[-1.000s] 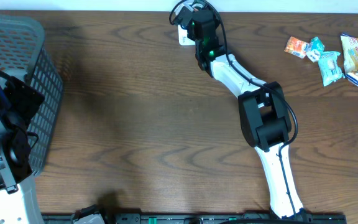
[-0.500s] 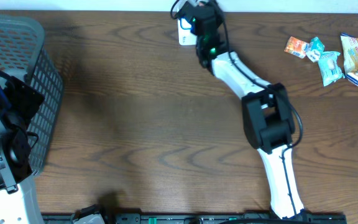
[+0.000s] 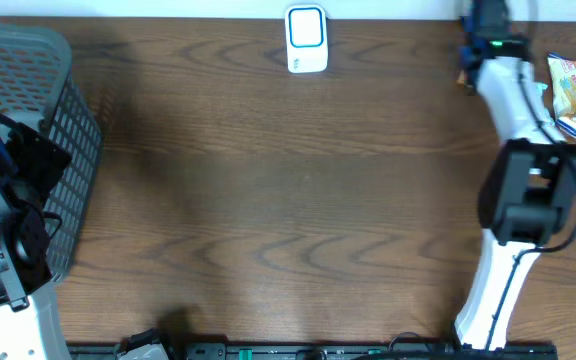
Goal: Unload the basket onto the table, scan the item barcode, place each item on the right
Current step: 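Carry the tin to the right table edge and release it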
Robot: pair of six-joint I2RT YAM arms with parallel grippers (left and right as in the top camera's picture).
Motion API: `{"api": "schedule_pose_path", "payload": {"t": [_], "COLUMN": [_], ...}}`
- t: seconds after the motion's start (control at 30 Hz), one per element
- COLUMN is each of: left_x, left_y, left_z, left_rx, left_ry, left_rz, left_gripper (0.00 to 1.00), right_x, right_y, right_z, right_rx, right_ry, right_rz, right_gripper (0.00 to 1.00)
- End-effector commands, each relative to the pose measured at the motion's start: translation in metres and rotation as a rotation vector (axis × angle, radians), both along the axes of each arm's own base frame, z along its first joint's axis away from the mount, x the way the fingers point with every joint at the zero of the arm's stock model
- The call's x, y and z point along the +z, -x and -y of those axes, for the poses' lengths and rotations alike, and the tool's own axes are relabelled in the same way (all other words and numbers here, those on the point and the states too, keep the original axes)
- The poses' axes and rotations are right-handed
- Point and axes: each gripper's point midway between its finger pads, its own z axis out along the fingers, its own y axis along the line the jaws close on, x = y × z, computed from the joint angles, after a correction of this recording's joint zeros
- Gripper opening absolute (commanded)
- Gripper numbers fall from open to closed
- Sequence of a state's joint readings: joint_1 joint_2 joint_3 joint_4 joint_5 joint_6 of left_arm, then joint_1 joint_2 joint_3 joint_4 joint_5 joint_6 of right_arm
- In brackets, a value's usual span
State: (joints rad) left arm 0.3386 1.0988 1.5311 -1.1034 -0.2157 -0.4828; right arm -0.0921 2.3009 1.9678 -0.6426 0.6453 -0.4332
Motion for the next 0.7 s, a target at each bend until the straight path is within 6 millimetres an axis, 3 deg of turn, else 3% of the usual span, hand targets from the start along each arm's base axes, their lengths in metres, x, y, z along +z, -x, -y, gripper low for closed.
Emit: {"api": "schedule_pose_path", "payload": {"t": [0.0,0.1,0.2,0.3,0.4,0.5,0.63,0.67], "left_x": [0.0,0.0,0.0,0.0,0.0,0.0,0.0,0.0], "left_y": [0.001,0.001,0.001,0.001,0.001,0.001,0.001,0.002], "left_z": [-0.001,-0.001,-0.001,-0.001,-0.001,-0.001,-0.001,-0.001], "left_rx": [0.013,0.013,0.013,0.013,0.013,0.013,0.013,0.013], "left_ry": [0.002,0.002,0.002,0.002,0.002,0.002,0.002,0.002], "left_rz": [0.0,0.0,0.0,0.0,0.0,0.0,0.0,0.0], "left_gripper": [0.95,0.95,0.95,0.95,0.95,0.95,0.95,0.95], "right_x": [-0.005,-0.003,0.01,0.041,0.081,0.127,0.18,0.185], "right_y": [0.011,0.018,0.018,0.013,0.016,0.033,0.081,0.09], "right_z": [0.014,0.023,0.018,-0.011,-0.053,-0.113,-0.184,-0.191], "right_rx": [-0.157,-0.211,-0.22,-0.144,-0.023,0.147,0.346,0.362], "right_ry": [-0.129,-0.148,-0.165,-0.269,-0.405,-0.598,-0.823,-0.839], "right_rz": [0.099,0.119,0.154,0.212,0.252,0.272,0.24,0.231], "right_gripper": [0.99,0.99,0.99,0.99,0.99,0.99,0.99,0.99]}}
